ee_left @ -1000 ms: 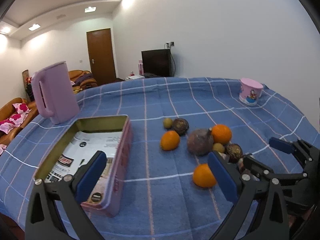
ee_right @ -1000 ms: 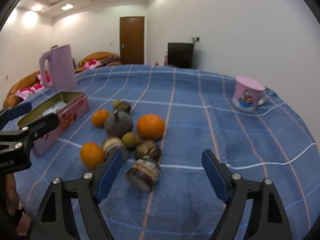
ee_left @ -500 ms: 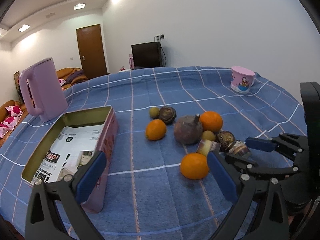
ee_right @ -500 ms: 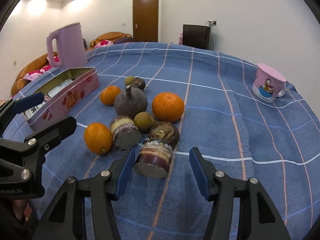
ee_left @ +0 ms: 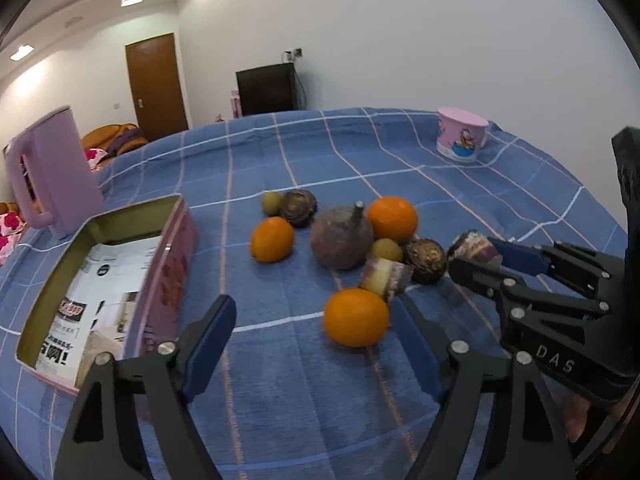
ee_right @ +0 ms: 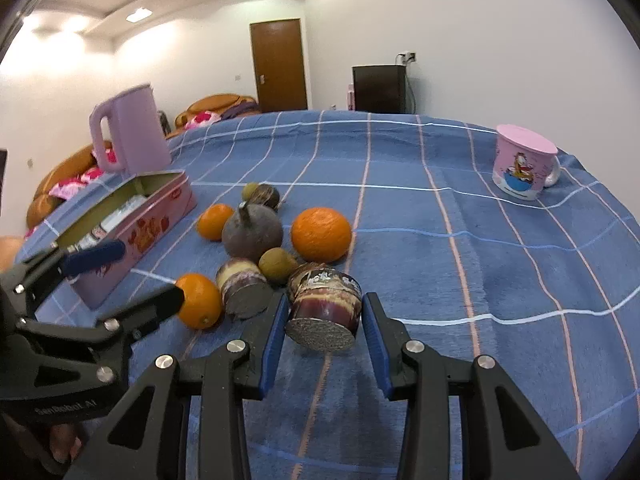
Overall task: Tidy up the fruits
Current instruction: 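Grasp an orange with the left tool while the right tool grasps a brown-labelled can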
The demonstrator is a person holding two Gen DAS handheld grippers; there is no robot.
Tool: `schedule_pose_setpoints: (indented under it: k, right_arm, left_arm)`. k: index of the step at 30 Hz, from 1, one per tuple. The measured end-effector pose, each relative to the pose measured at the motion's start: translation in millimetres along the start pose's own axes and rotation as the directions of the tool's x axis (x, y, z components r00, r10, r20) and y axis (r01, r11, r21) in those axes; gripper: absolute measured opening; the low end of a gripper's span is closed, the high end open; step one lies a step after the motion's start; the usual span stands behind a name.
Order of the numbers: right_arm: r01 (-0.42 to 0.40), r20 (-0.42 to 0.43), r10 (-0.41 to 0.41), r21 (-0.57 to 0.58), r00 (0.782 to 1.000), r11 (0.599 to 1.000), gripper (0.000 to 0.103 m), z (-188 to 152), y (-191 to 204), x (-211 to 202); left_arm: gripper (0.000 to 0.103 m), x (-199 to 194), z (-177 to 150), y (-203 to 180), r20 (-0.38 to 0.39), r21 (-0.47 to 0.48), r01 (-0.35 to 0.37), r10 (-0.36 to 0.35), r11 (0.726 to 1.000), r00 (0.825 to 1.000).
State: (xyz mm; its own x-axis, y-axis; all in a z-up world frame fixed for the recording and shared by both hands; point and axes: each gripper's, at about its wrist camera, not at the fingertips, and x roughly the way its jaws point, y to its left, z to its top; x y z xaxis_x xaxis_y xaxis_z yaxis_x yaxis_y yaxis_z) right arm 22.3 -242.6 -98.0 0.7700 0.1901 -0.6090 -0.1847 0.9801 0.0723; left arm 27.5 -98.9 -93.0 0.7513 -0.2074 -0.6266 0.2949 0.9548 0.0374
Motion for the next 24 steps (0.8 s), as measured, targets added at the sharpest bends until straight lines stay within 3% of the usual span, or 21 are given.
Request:
schedule_pose_setpoints:
  k: [5,13,16,24]
  right_arm:
    - [0.006,0.020,-0.006,0.005,1.000,1.000,0.040,0,0,-3]
    - [-0.002,0.002,0.002,-0.009,1.000,1.000,0.040,0,1,1]
    - [-0.001,-0.002,0.001,-0.013,1.000,1.000,0.040,0,2,2]
    - [-0.005,0.023,0.005,-0.027,1.000,1.000,0.040,-2,4,-3]
  left_arm:
    - [0.064,12,2,-5,-0.058,0.008,0.052,-0.051,0.999,0.997]
    - [0.058,27,5,-6,-0.135,0.006,0.115,-0.113,0.993,0.984]
    - [0.042,27,4,-11,-0.132,0.026,0.119,-0.114,0.993,0.985]
    - [0.041,22,3,-2,-0.094,-0.006,0.103,-0.103,0.995,0.990]
